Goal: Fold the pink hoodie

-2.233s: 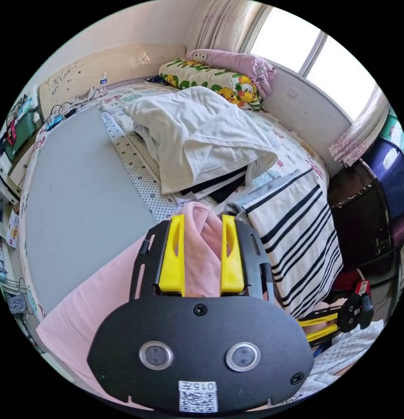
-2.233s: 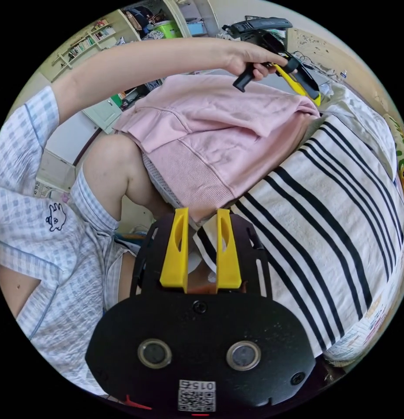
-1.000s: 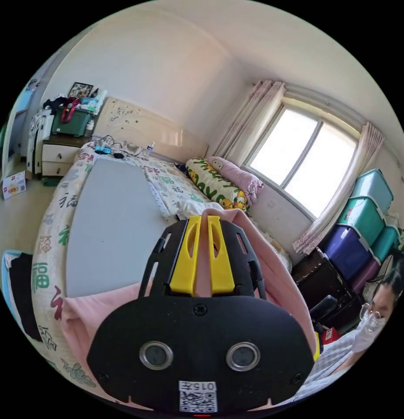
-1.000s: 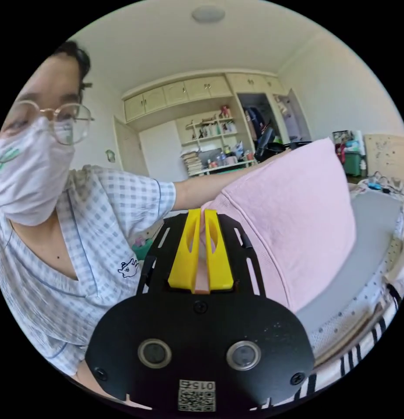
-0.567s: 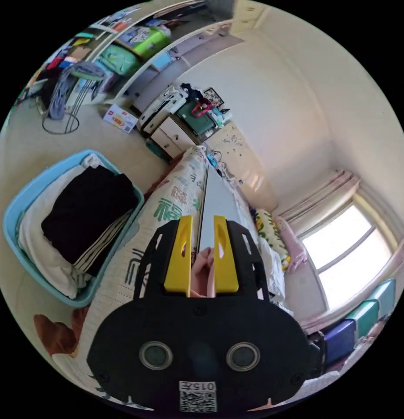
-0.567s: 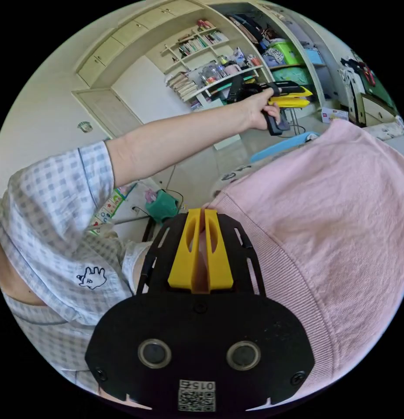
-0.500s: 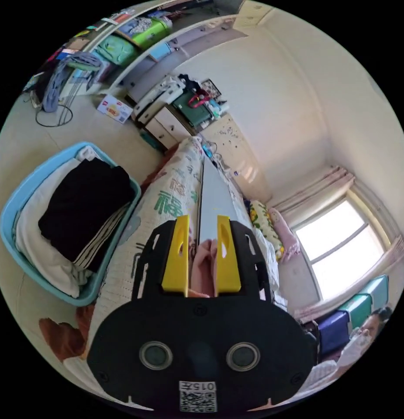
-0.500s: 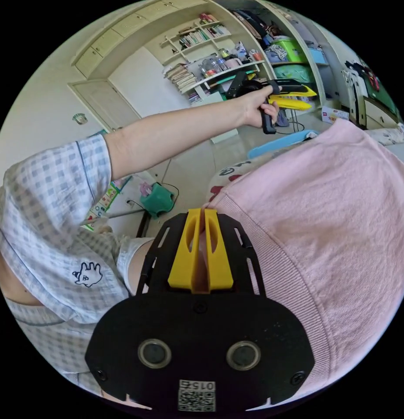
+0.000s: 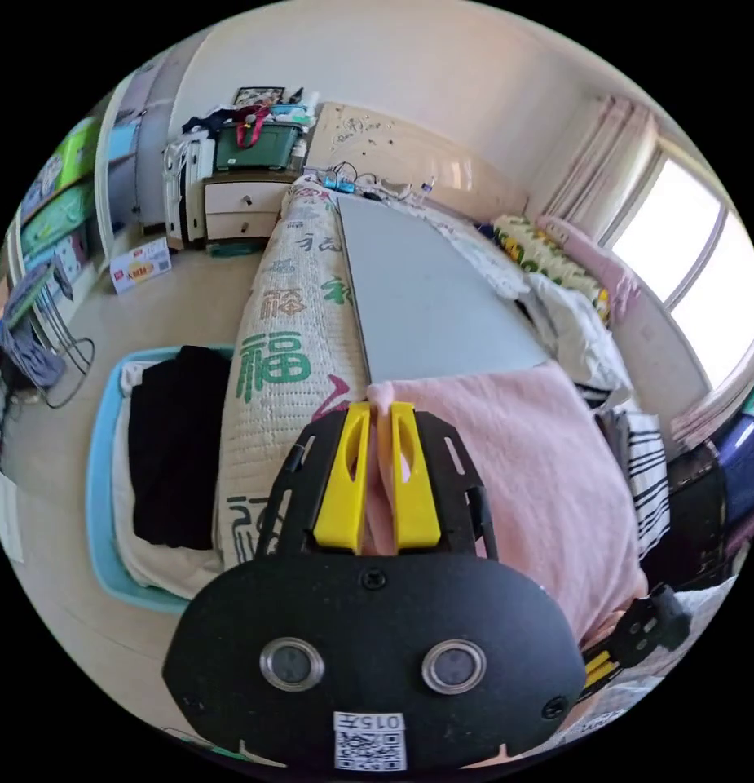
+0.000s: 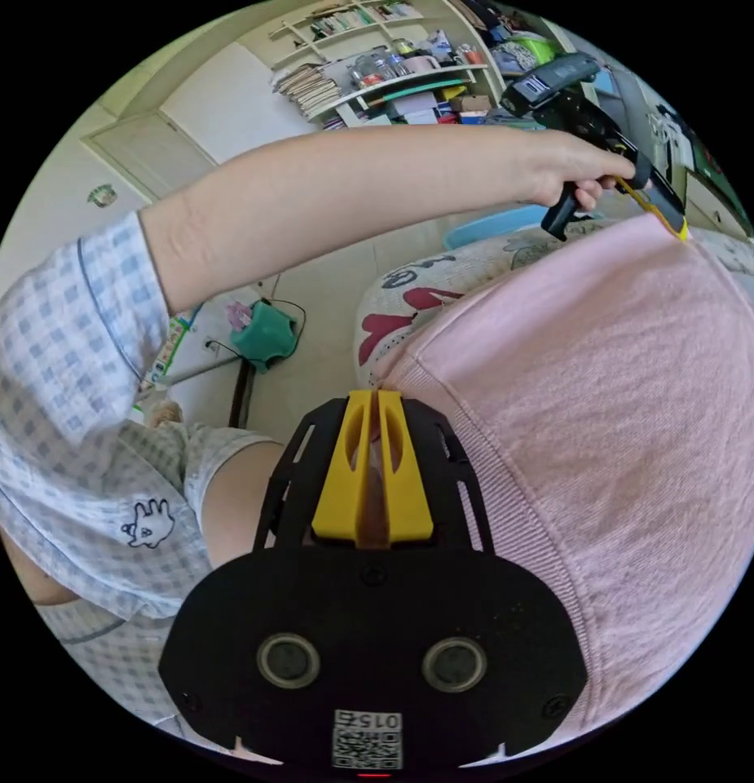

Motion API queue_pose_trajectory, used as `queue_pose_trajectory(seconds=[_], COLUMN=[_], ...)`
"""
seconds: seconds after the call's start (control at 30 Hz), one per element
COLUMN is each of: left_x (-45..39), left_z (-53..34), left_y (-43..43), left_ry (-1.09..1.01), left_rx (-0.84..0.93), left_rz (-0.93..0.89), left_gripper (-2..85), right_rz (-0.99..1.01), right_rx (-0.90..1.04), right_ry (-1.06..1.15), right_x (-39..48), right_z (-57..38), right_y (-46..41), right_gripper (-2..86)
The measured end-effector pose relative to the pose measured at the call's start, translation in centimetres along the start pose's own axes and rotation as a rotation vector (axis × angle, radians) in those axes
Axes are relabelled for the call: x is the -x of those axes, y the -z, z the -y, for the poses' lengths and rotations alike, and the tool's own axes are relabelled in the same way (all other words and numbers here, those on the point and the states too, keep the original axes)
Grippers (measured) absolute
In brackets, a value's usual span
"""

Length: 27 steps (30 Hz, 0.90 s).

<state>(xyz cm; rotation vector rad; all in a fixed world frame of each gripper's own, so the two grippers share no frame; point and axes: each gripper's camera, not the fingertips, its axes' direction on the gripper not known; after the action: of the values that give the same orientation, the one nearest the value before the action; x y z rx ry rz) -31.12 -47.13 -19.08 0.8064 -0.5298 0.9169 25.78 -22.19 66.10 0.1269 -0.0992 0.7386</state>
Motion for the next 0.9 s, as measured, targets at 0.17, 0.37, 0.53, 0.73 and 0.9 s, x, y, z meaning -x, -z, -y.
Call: queue_pose_trajectory(seconds=[0.17,0.37,0.53,0.73,0.9], left_x=[4.0,12.4,18.7,19.1,21.0], left_z=[-2.1,-9.4,-16.0,-14.4,-14.7], left_y=[0.3,1.4,-1.3,-1.8,-2.7], left_ry=[0.146,0.386,0.588,0.486,0.472], left_rx=[-0.059,-0.234,-0.447,-0.322,-0.302], left_rz=[-0.095,-0.385,-0.753,-0.686,-0.771], left_gripper=[9.4,12.7,16.4,17.9,18.4], right_rz=[0.348,0.389,-0.184,-0.021,-0.071], right_rx=[-0.105,-0.467,-0.702,-0.655,-0.561], right_ry=[0.053,0.202,-0.291,-0.58,-0.549], right_x=[-1.6,-2.2,-11.0,-24.0,-27.2], right_z=[-0.6,-5.4,-12.2,-13.9,-7.4], right_y=[4.4,18.9,27.9,28.2,26.8], right_gripper=[0.5,4.7,13.1,19.2,17.6])
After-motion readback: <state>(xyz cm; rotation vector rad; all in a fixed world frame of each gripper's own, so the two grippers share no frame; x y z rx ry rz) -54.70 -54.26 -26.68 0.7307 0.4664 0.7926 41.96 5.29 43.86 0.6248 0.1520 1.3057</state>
